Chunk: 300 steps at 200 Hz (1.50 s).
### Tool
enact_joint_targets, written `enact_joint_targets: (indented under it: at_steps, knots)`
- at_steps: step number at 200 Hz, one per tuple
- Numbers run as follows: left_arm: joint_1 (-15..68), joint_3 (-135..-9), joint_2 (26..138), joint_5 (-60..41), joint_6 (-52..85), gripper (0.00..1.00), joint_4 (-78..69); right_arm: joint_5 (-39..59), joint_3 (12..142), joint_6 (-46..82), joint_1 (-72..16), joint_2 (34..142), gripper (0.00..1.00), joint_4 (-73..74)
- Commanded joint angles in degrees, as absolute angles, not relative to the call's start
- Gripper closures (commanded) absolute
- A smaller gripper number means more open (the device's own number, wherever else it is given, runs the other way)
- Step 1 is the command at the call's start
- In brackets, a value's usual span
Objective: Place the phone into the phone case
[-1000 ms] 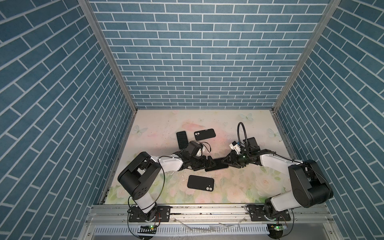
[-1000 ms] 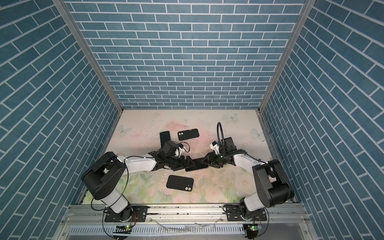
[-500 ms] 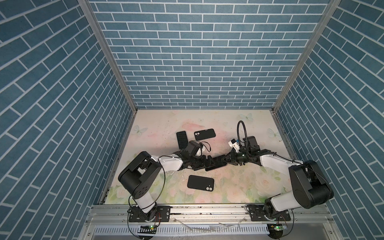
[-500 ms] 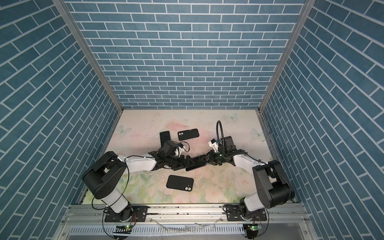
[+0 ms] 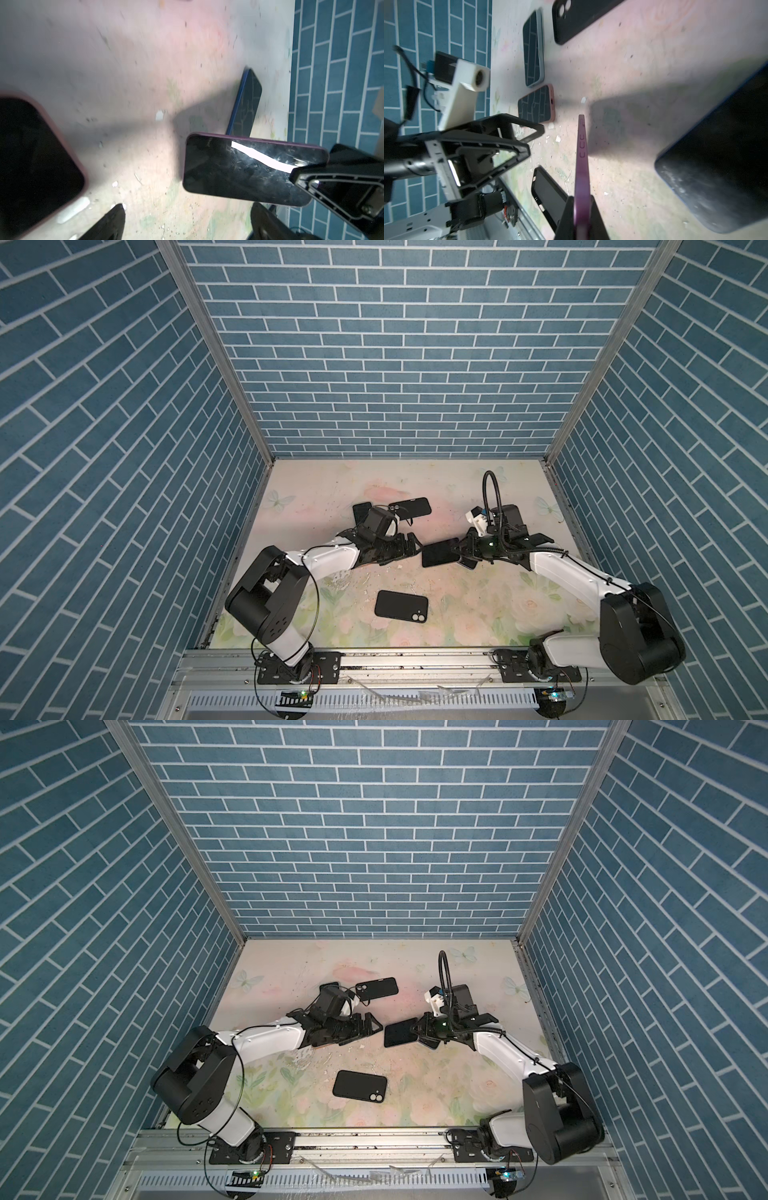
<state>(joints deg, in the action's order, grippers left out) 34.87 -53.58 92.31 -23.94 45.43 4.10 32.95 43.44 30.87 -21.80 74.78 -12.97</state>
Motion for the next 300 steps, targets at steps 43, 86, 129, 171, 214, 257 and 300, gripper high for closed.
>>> enact_joint_targets:
  at_steps: [43, 86, 129, 171, 214, 257, 300]
  knots:
    - [33.40, -82.21, 102.57, -4.34, 27.66, 0.08, 33.42, 15.55, 48.28, 25.21, -20.24, 68.54, 1.00, -13.83]
    - [33.66, -102.81, 115.73, 4.42, 4.72, 0.11, 45.00, 18.95, 49.07, 25.18, -19.16, 69.94, 1.00, -13.23]
    - [32.61, -114.97, 128.16, 6.88, -7.31, 0.15, 48.99, 22.32, 47.72, 26.84, -18.90, 69.27, 1.00, -10.98]
    - [30.98, -126.65, 137.65, 3.73, -11.28, 0.22, 51.94, 24.85, 47.99, 27.42, -18.90, 69.97, 1.00, -10.34]
    - [28.49, -133.29, 144.17, 0.83, -12.82, 0.32, 53.64, 25.51, 47.81, 27.77, -18.90, 70.31, 1.00, -10.20]
    - [27.62, -137.97, 149.13, 0.57, -14.80, 0.32, 54.11, 25.79, 47.77, 28.20, -18.90, 70.97, 1.00, -10.11]
    - [27.25, -142.91, 153.45, -3.14, -15.64, 0.39, 54.99, 25.82, 47.44, 28.79, -18.90, 71.28, 1.00, -10.19]
